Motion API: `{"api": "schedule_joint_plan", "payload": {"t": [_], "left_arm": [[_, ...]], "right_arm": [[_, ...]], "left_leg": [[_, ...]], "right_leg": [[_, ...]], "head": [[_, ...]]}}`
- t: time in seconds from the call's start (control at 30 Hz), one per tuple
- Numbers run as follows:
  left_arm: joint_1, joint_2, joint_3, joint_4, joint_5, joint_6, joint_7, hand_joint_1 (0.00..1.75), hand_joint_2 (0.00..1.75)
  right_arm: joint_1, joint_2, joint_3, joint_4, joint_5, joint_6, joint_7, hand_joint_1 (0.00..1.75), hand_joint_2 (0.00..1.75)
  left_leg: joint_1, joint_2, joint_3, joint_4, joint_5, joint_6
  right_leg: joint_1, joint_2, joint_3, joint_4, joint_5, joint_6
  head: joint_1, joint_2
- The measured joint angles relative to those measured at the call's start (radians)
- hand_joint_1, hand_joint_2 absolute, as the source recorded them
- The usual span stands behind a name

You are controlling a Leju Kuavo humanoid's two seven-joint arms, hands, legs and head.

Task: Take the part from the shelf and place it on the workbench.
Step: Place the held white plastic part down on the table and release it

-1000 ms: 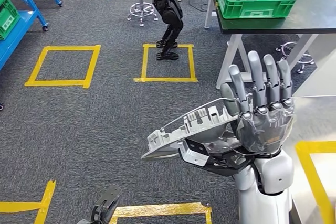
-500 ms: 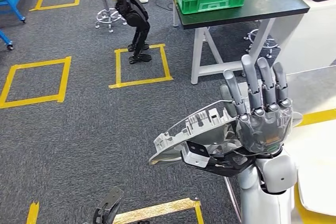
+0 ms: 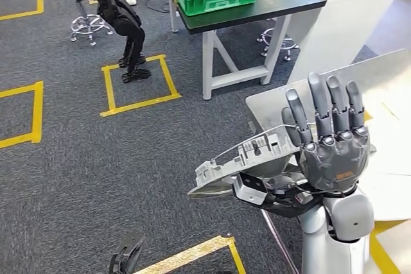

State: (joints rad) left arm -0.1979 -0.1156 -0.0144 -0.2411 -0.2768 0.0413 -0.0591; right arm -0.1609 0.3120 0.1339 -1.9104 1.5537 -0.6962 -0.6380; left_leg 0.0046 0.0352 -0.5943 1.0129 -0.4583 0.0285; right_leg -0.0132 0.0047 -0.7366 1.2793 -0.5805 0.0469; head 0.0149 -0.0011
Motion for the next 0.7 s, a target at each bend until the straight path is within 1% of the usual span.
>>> {"api": "schedule_joint_plan", "payload": {"t": [0.03,0.07,0.1,0.13,0.17,0.2,0.23,0.27,0.3,0.33,0.37,0.4,0.43,0.47,0.5,0.53,0.57,0.6,0.63,0.67,0.7], "left_arm": [[0.000,-0.001,0.020,0.000,0.033,-0.006,0.027,0.00,0.00],[0.000,-0.001,0.043,0.000,0.062,-0.009,0.052,0.00,0.00],[0.001,-0.001,0.065,0.000,0.082,-0.010,0.072,0.00,0.00],[0.002,-0.001,0.085,0.000,0.095,-0.010,0.087,0.00,0.00],[0.004,0.000,0.103,0.000,0.102,-0.010,0.097,0.00,0.00],[0.005,0.002,0.117,0.000,0.106,-0.009,0.103,0.00,0.00],[0.006,0.002,0.128,0.000,0.107,-0.008,0.107,0.00,0.00],[0.006,0.003,0.136,0.000,0.105,-0.008,0.109,0.00,0.00],[0.006,0.005,0.142,0.000,0.102,-0.007,0.110,0.00,0.00],[0.006,0.006,0.146,0.000,0.098,-0.006,0.111,0.00,0.00],[0.007,0.008,0.149,0.000,0.093,-0.005,0.111,0.00,0.00],[0.009,0.010,0.150,0.000,0.089,-0.004,0.112,0.00,0.00],[0.011,0.012,0.150,0.000,0.087,-0.004,0.112,0.00,0.00],[0.013,0.014,0.151,0.000,0.084,-0.004,0.113,0.00,0.00],[0.014,0.015,0.151,0.000,0.082,-0.004,0.113,0.00,0.00],[0.014,0.016,0.152,0.000,0.080,-0.005,0.113,0.00,0.00],[0.014,0.018,0.152,0.000,0.078,-0.005,0.113,0.00,0.00],[0.013,0.020,0.153,0.000,0.077,-0.006,0.113,0.00,0.00],[0.012,0.021,0.154,0.000,0.077,-0.007,0.113,0.00,0.00],[0.012,0.023,0.154,0.000,0.077,-0.007,0.113,0.00,0.00],[0.011,0.023,0.155,0.000,0.076,-0.007,0.113,0.00,0.00]], "right_arm": [[0.002,0.000,-0.002,-0.002,0.000,0.000,-0.001,0.00,1.75],[0.003,0.000,-0.004,-0.005,0.000,0.000,-0.002,0.00,1.75],[0.003,0.000,-0.004,-0.008,0.000,0.000,-0.002,0.00,1.75],[0.004,0.000,-0.005,-0.013,0.000,0.000,-0.002,0.00,1.75],[0.006,0.000,-0.006,-0.016,0.000,0.000,0.001,0.00,1.75],[0.008,0.000,-0.007,-0.019,0.000,0.000,0.004,0.00,1.75],[0.010,0.000,-0.008,-0.022,0.000,0.000,0.008,0.00,1.75],[0.012,0.000,-0.009,-0.026,0.000,0.000,0.012,0.00,1.75],[0.014,0.000,-0.009,-0.030,0.000,0.000,0.017,0.00,1.75],[0.014,0.000,-0.010,-0.033,0.000,0.000,0.021,0.00,1.75],[0.014,0.000,-0.010,-0.035,0.000,0.000,0.025,0.00,1.75],[0.015,0.000,-0.010,-0.035,0.000,0.000,0.028,0.00,1.75],[0.015,0.000,-0.010,-0.035,0.000,0.000,0.029,0.00,1.75],[0.016,0.000,-0.010,-0.035,0.000,0.000,0.029,0.00,1.75],[0.017,0.000,-0.010,-0.035,0.000,0.000,0.030,0.00,1.75],[0.018,0.000,-0.010,-0.035,0.000,0.000,0.030,0.00,1.75],[0.018,0.000,-0.010,-0.035,0.000,0.000,0.030,0.00,1.75],[0.018,0.000,-0.010,-0.035,0.000,0.000,0.030,0.00,1.75],[0.018,0.000,-0.010,-0.035,0.000,0.000,0.029,0.00,1.75],[0.018,0.000,-0.010,-0.035,0.000,0.000,0.029,0.00,1.75],[0.018,0.000,-0.010,-0.035,0.000,0.000,0.029,0.00,1.75]], "left_leg": [[0.000,0.012,0.000,0.000,0.000,-0.001],[-0.001,0.024,0.001,0.001,-0.001,-0.002],[-0.003,0.034,0.001,0.002,-0.003,-0.005],[-0.006,0.042,0.002,0.004,-0.004,-0.009],[-0.008,0.051,0.002,0.005,-0.004,-0.013],[-0.010,0.059,0.002,0.005,-0.004,-0.018],[-0.009,0.068,0.004,0.005,-0.003,-0.023],[-0.007,0.068,0.004,0.007,-0.007,-0.028],[-0.005,0.055,0.001,0.018,-0.018,-0.034],[-0.003,0.033,-0.010,0.048,-0.040,-0.039],[0.000,0.008,-0.031,0.101,-0.072,-0.042],[0.001,-0.012,-0.059,0.168,-0.107,-0.045],[0.001,-0.022,-0.087,0.236,-0.135,-0.046],[0.002,-0.025,-0.105,0.280,-0.147,-0.046],[0.002,-0.027,-0.108,0.288,-0.139,-0.046],[0.002,-0.030,-0.092,0.257,-0.113,-0.044],[0.003,-0.041,-0.062,0.196,-0.077,-0.042],[0.006,-0.062,-0.030,0.129,-0.048,-0.040],[0.008,-0.082,-0.002,0.069,-0.030,-0.038],[0.010,-0.098,0.014,0.032,-0.023,-0.036],[0.009,-0.105,0.019,0.018,-0.027,-0.034]], "right_leg": [[0.000,-0.006,0.024,-0.042,0.027,0.000],[0.001,-0.020,0.061,-0.109,0.059,-0.002],[0.005,-0.041,0.101,-0.177,0.081,-0.005],[0.008,-0.056,0.130,-0.227,0.094,-0.011],[0.012,-0.066,0.145,-0.255,0.099,-0.016],[0.015,-0.064,0.148,-0.263,0.097,-0.022],[0.015,-0.052,0.146,-0.264,0.101,-0.029],[0.013,-0.043,0.146,-0.267,0.105,-0.035],[0.011,-0.034,0.147,-0.269,0.109,-0.041],[0.009,-0.025,0.148,-0.272,0.112,-0.046],[0.007,-0.015,0.148,-0.273,0.115,-0.050],[0.007,-0.004,0.148,-0.273,0.116,-0.053],[0.008,0.008,0.147,-0.273,0.117,-0.055],[0.008,0.021,0.146,-0.273,0.118,-0.056],[0.009,0.034,0.146,-0.272,0.119,-0.056],[0.009,0.047,0.146,-0.271,0.120,-0.055],[0.008,0.060,0.145,-0.269,0.120,-0.054],[0.008,0.072,0.144,-0.267,0.121,-0.052],[0.009,0.083,0.140,-0.263,0.121,-0.048],[0.008,0.093,0.135,-0.261,0.123,-0.043],[0.007,0.103,0.129,-0.260,0.125,-0.037]], "head": [[0.000,0.000],[0.000,0.000],[0.000,0.000],[-0.001,0.000],[-0.001,0.000],[-0.002,0.000],[-0.003,0.000],[-0.003,0.000],[-0.003,0.000],[-0.005,0.000],[-0.007,0.000],[-0.009,0.000],[-0.010,0.000],[-0.011,0.000],[-0.011,0.000],[-0.011,0.000],[-0.011,0.000],[-0.011,0.000],[-0.010,0.000],[-0.010,0.000],[-0.010,0.000]]}}
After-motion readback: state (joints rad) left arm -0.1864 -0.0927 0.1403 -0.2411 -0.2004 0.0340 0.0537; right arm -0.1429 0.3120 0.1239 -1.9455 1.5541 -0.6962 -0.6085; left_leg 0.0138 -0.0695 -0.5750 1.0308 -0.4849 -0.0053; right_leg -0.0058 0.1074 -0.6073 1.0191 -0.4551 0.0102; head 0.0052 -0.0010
